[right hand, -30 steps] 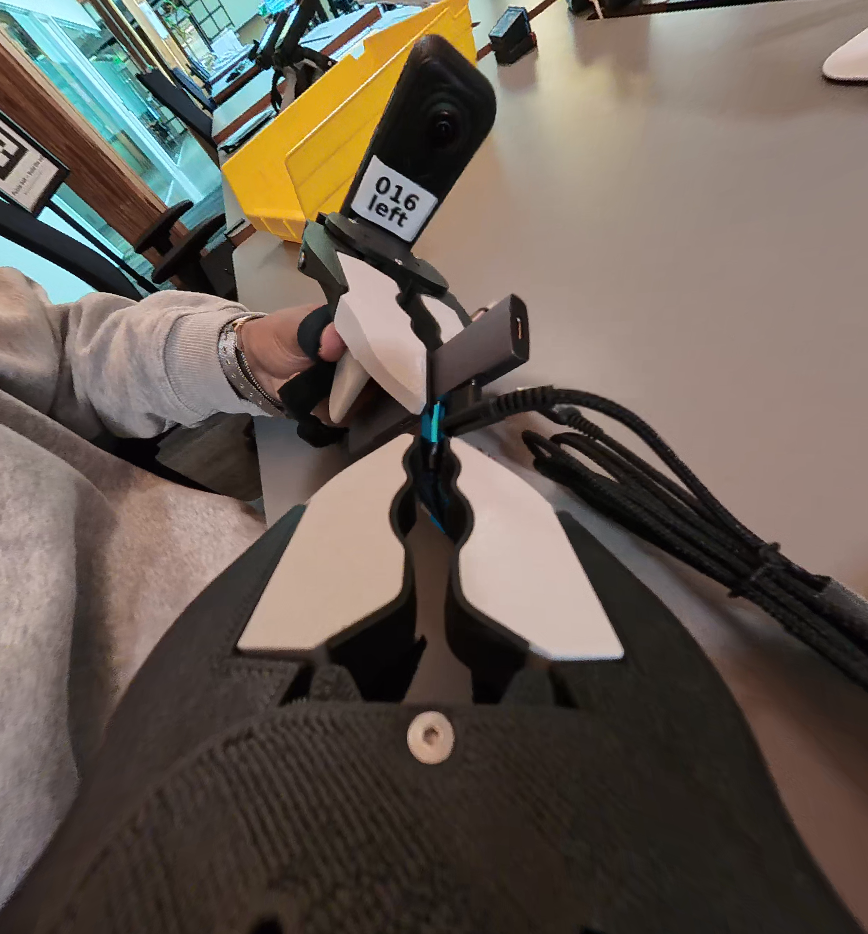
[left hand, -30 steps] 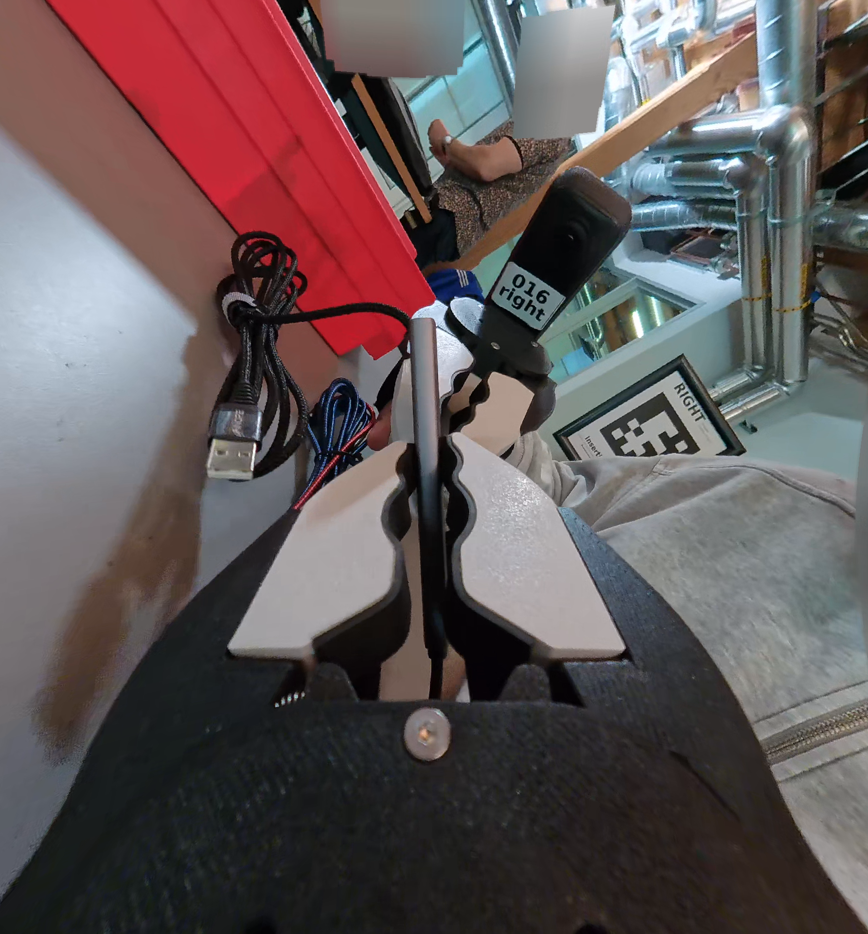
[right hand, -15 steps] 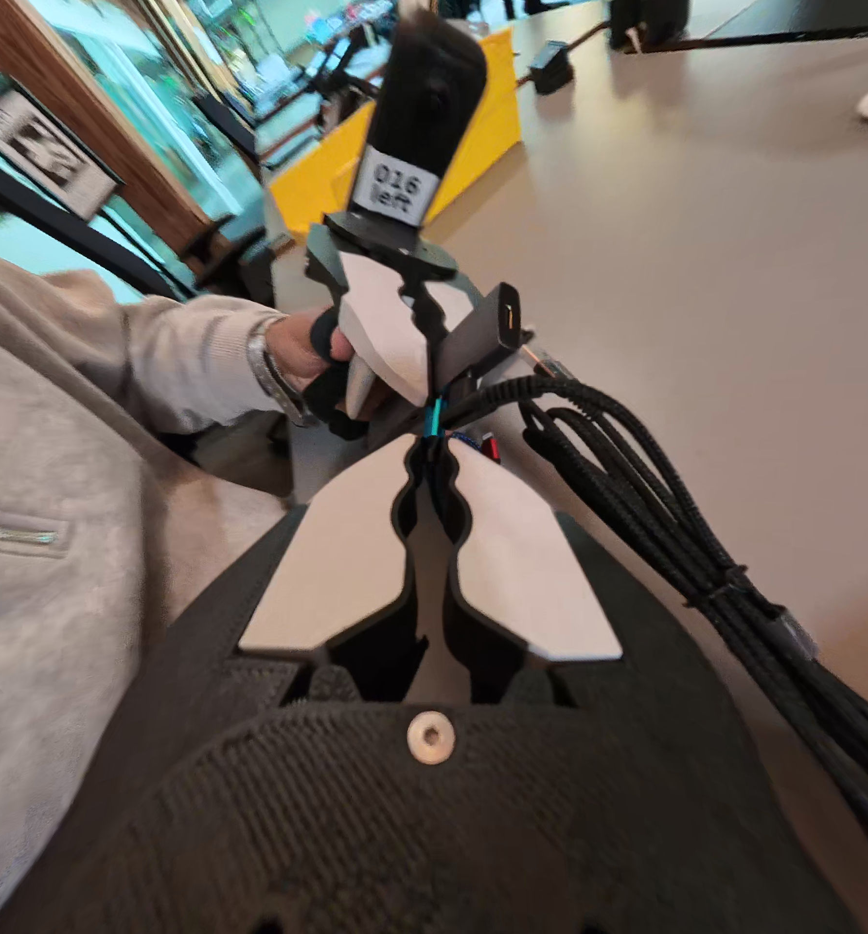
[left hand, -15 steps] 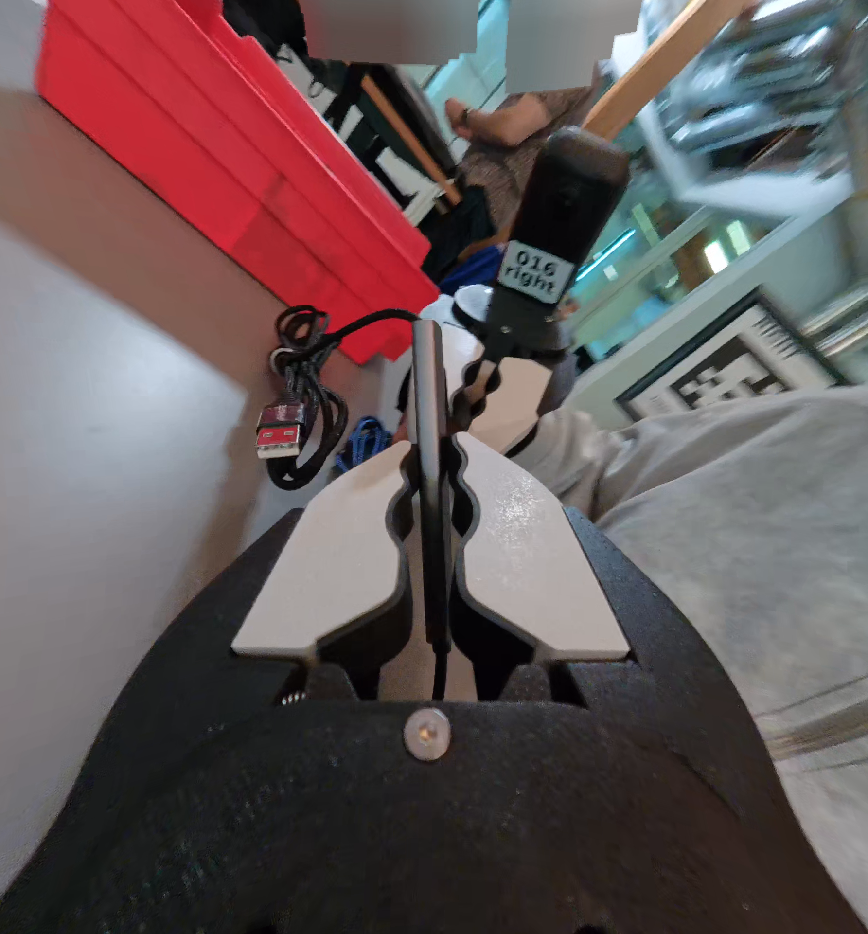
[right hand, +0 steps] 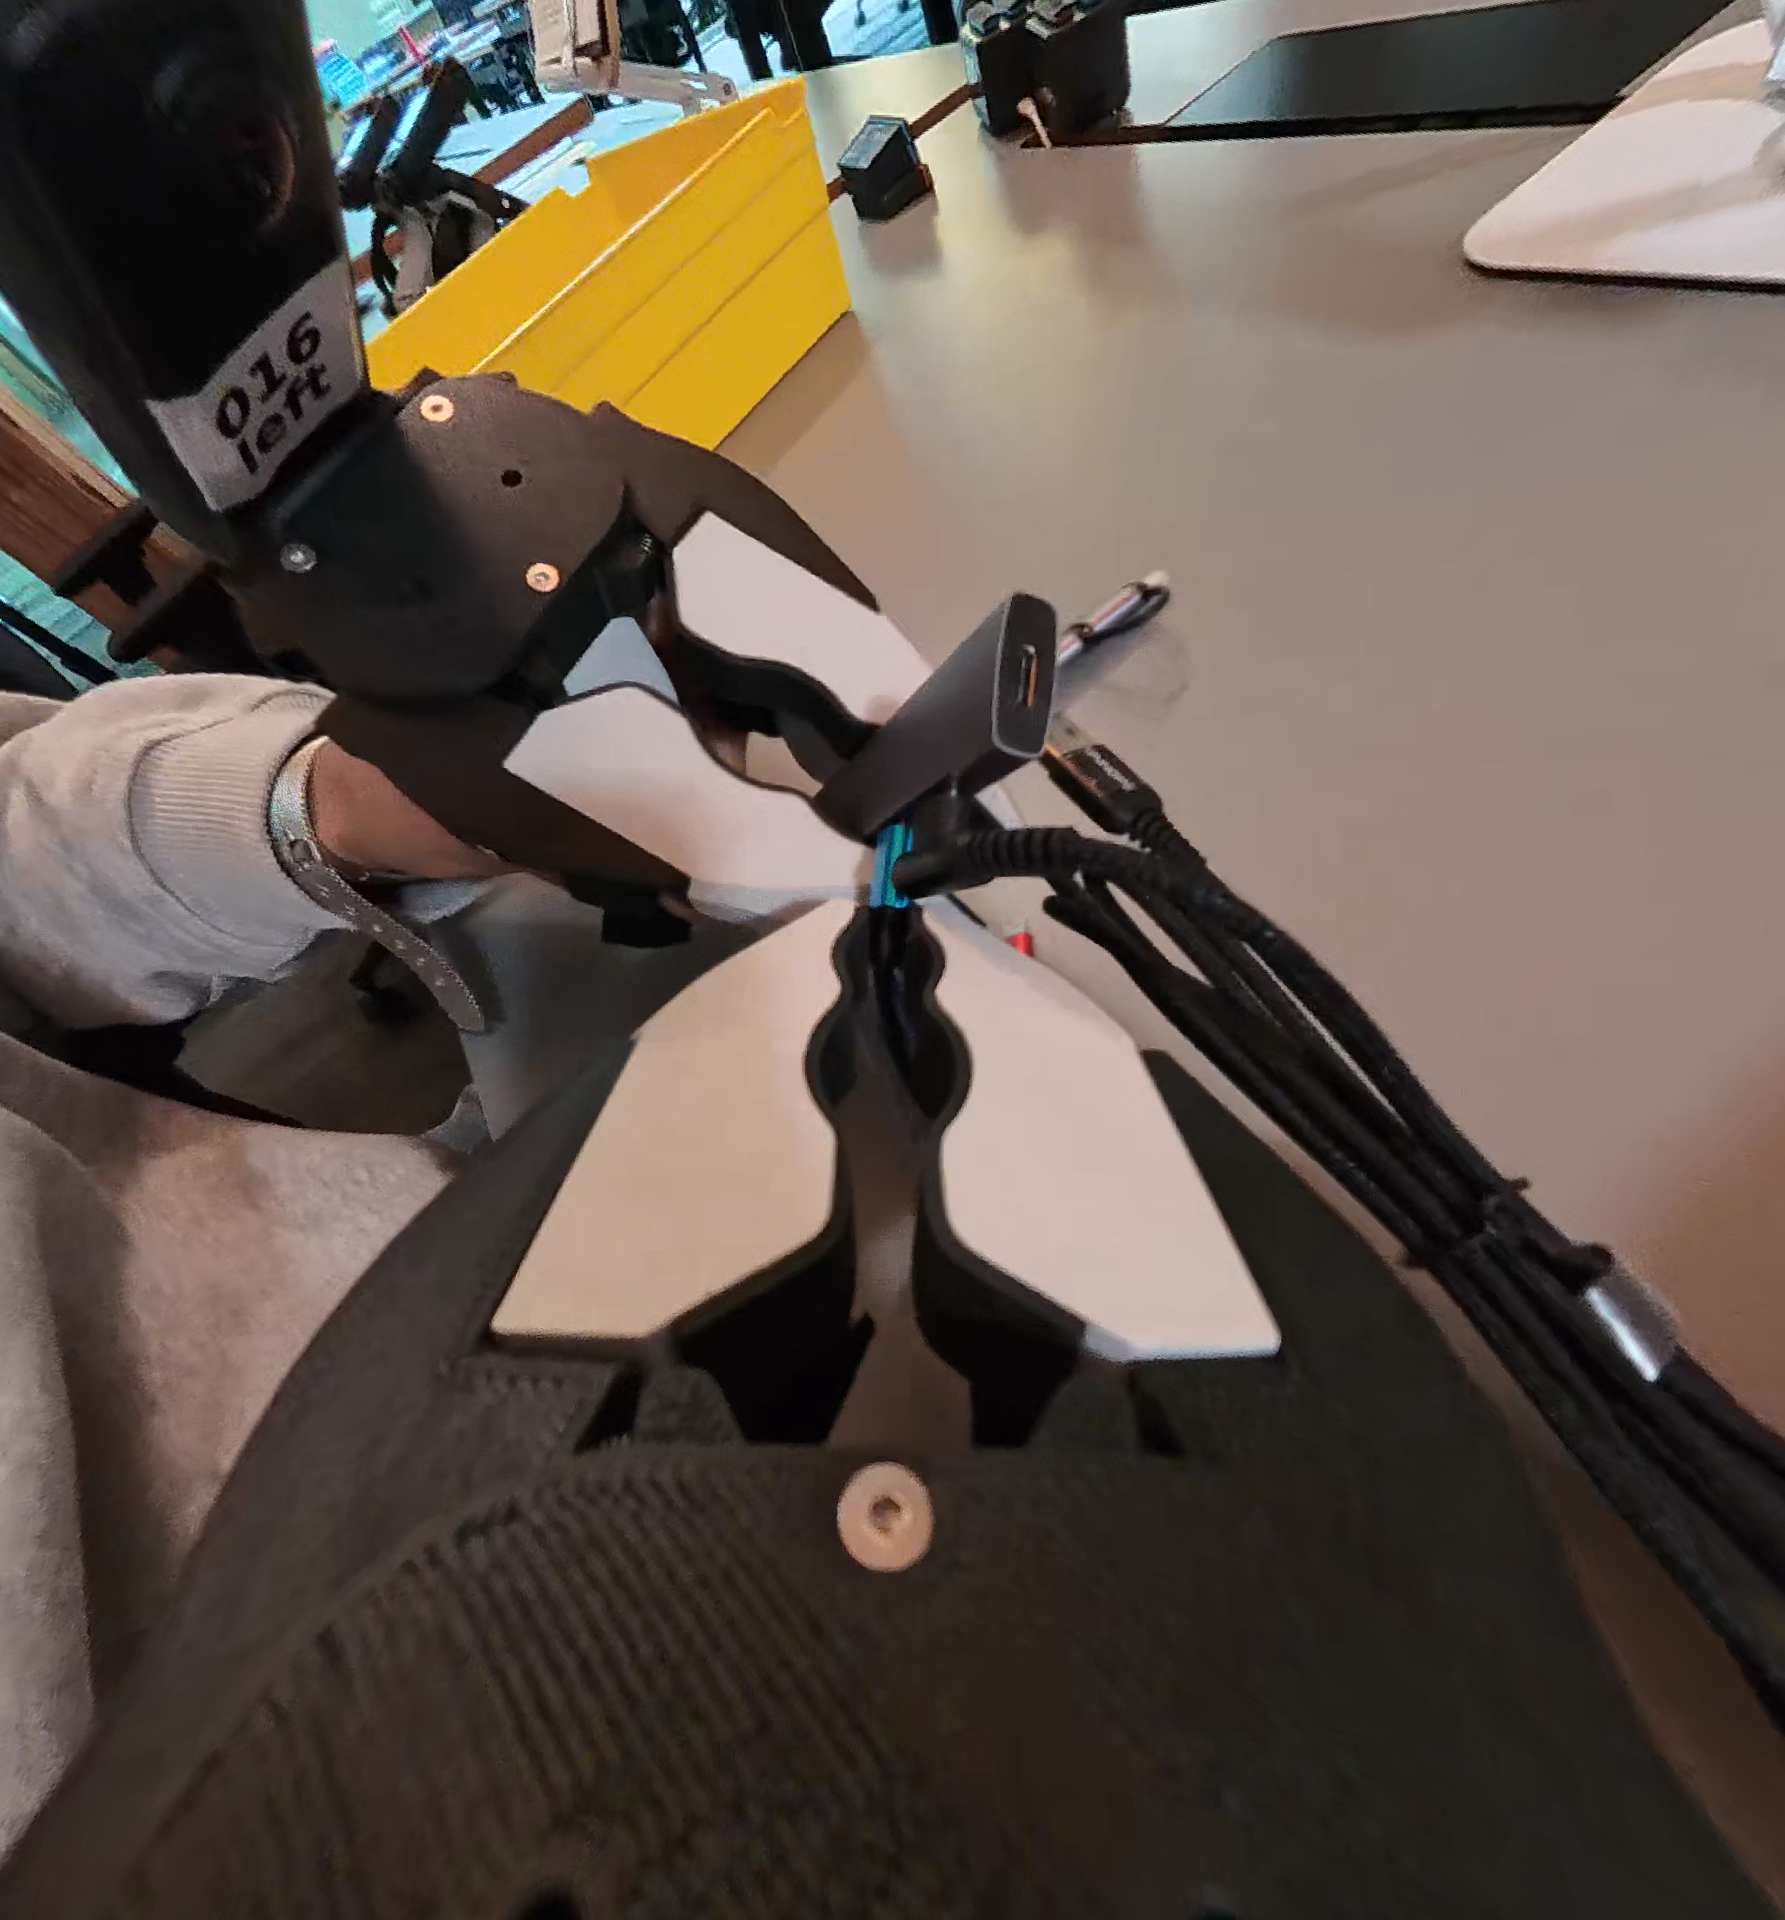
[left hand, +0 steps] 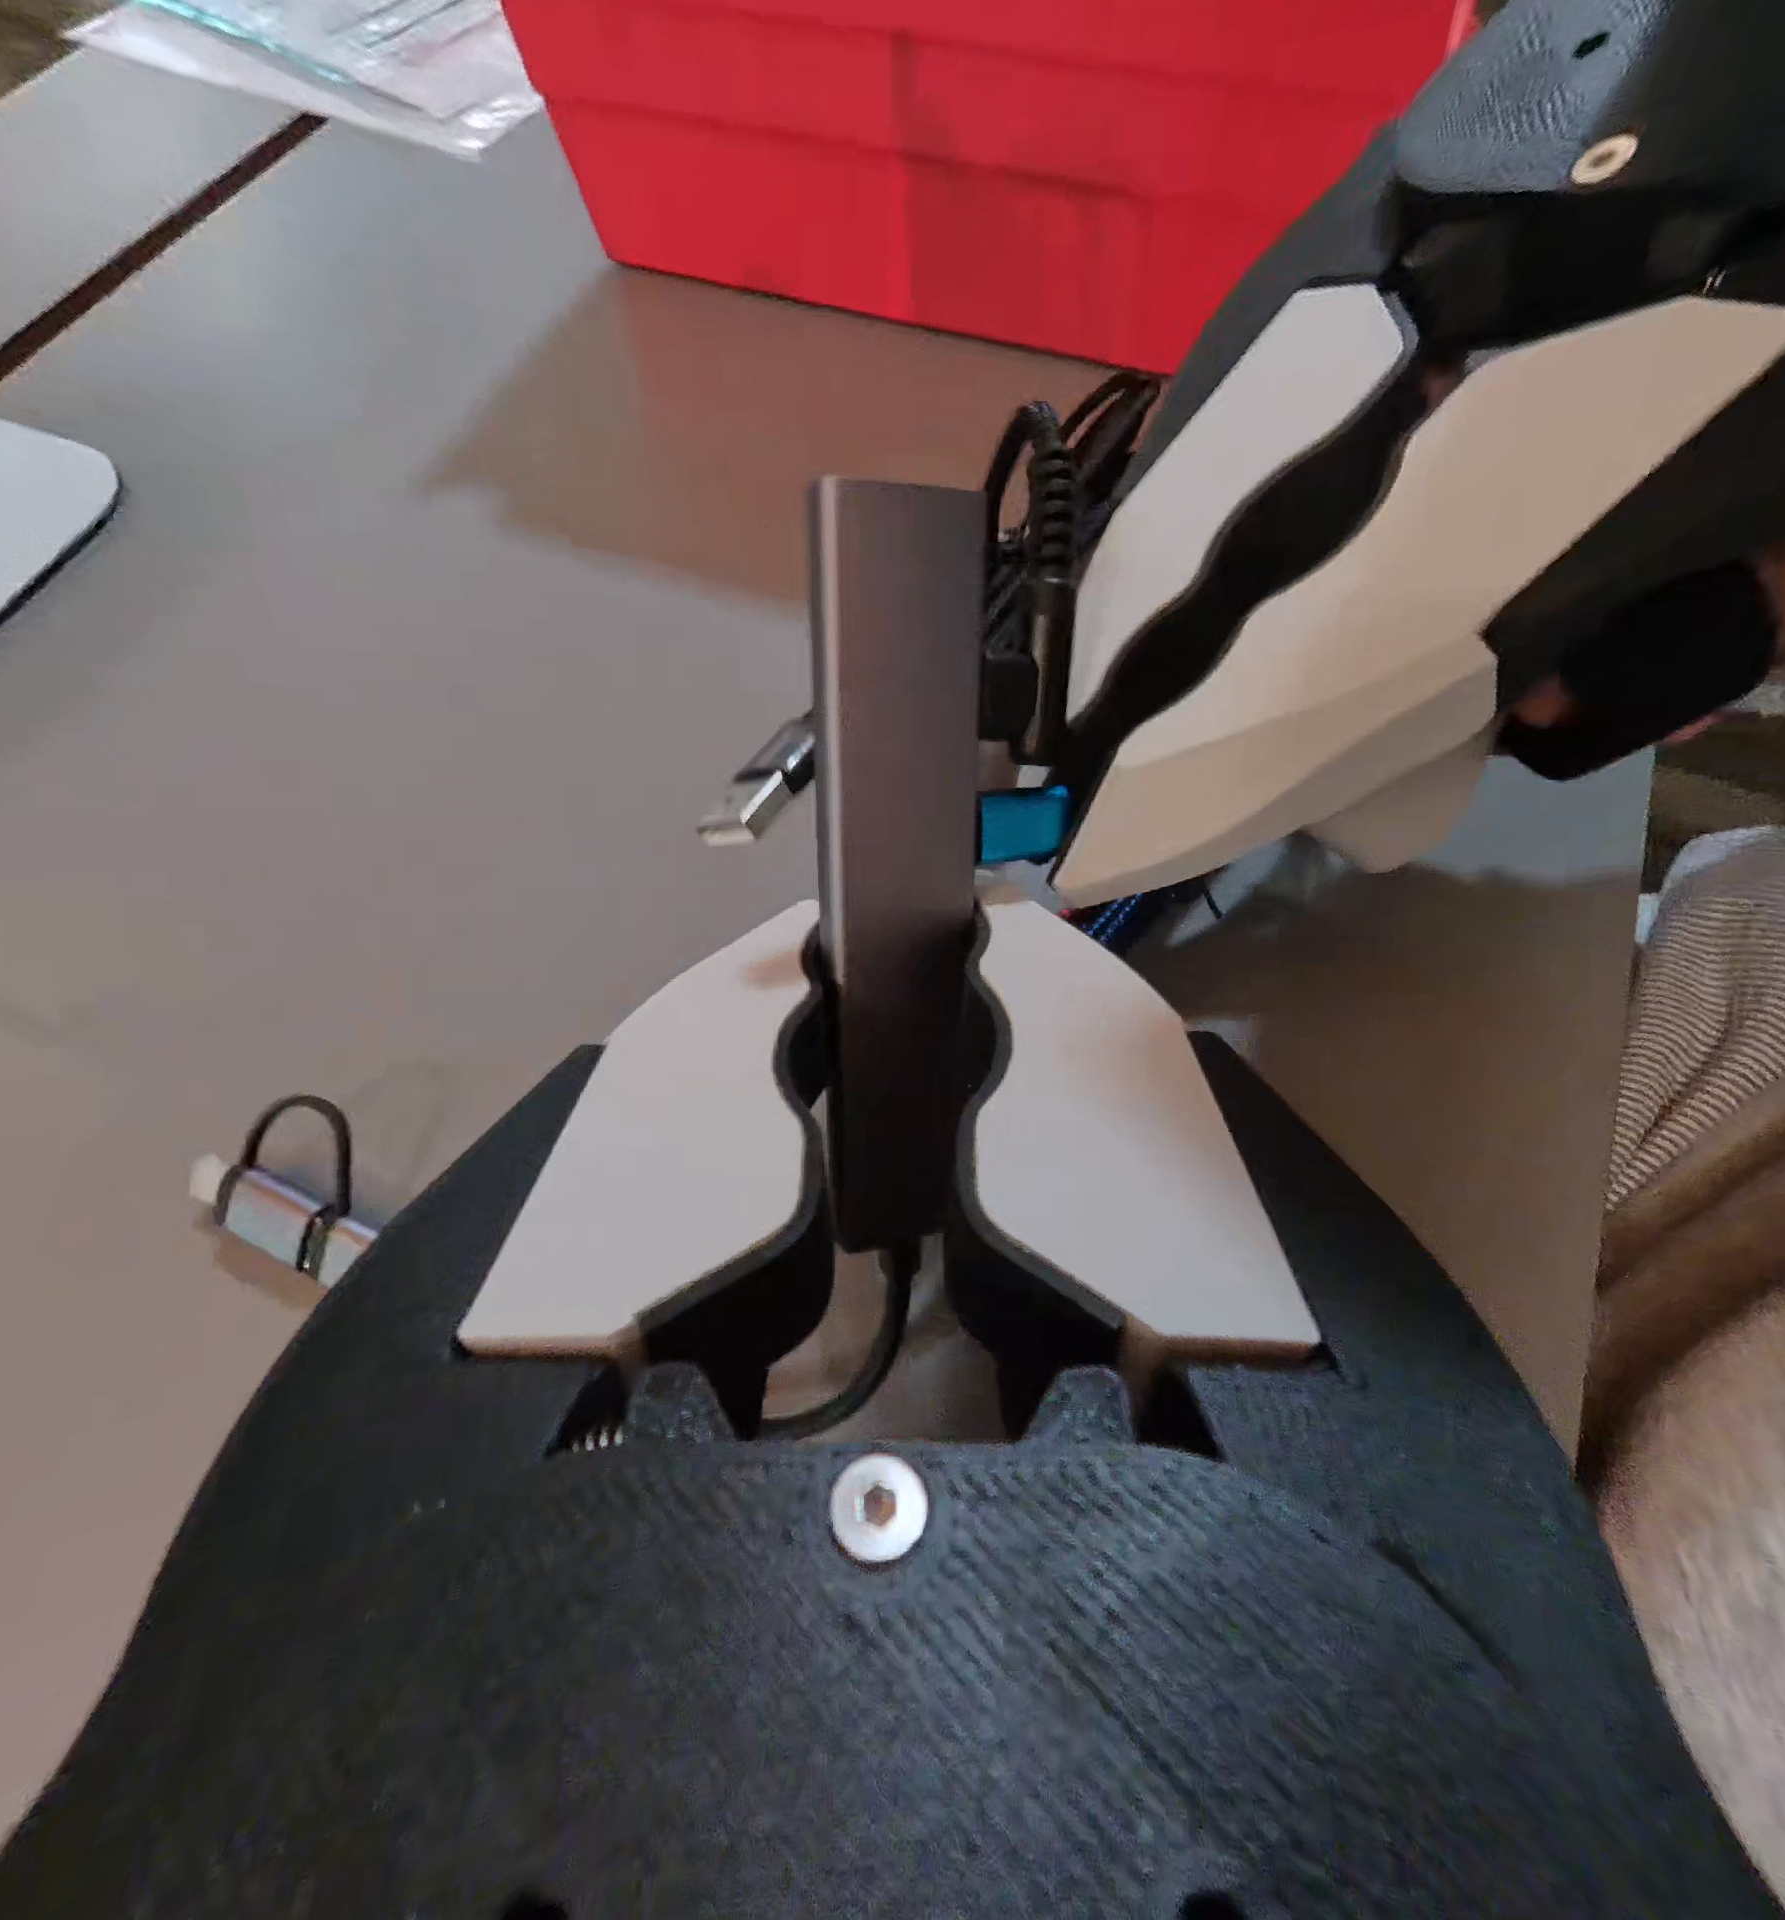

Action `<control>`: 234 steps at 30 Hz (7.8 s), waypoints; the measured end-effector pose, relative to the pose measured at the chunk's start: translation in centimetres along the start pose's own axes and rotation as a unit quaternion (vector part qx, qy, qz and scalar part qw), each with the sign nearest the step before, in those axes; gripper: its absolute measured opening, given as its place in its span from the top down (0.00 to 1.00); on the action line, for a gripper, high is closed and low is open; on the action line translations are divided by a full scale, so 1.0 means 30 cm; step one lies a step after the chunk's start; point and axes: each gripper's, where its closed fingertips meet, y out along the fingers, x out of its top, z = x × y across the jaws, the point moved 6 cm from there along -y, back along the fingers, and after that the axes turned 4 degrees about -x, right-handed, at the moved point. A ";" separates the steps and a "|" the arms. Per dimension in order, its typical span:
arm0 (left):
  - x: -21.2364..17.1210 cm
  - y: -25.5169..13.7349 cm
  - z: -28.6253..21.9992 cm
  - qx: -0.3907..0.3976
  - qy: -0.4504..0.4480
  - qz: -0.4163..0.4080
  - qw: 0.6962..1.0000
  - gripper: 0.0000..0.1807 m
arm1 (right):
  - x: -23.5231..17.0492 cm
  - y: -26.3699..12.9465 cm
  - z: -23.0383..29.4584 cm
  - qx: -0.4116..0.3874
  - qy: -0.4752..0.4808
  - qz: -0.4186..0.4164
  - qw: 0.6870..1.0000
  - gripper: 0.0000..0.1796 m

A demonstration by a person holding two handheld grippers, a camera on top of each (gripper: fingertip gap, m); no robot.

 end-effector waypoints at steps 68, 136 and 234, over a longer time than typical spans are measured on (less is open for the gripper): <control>-0.079 -0.157 0.244 0.014 -0.198 -0.097 0.975 0.87 | 0.115 -0.300 -0.095 -0.289 -0.326 -0.062 0.898 0.92; -0.102 -0.271 0.337 0.085 -0.253 -0.129 0.955 0.87 | -0.018 -0.092 0.058 -0.013 0.078 -0.083 0.993 0.95; 0.055 -0.145 -0.047 0.028 -0.043 -0.207 0.977 0.50 | 0.315 -0.303 -0.042 -0.033 0.017 -0.227 0.973 0.95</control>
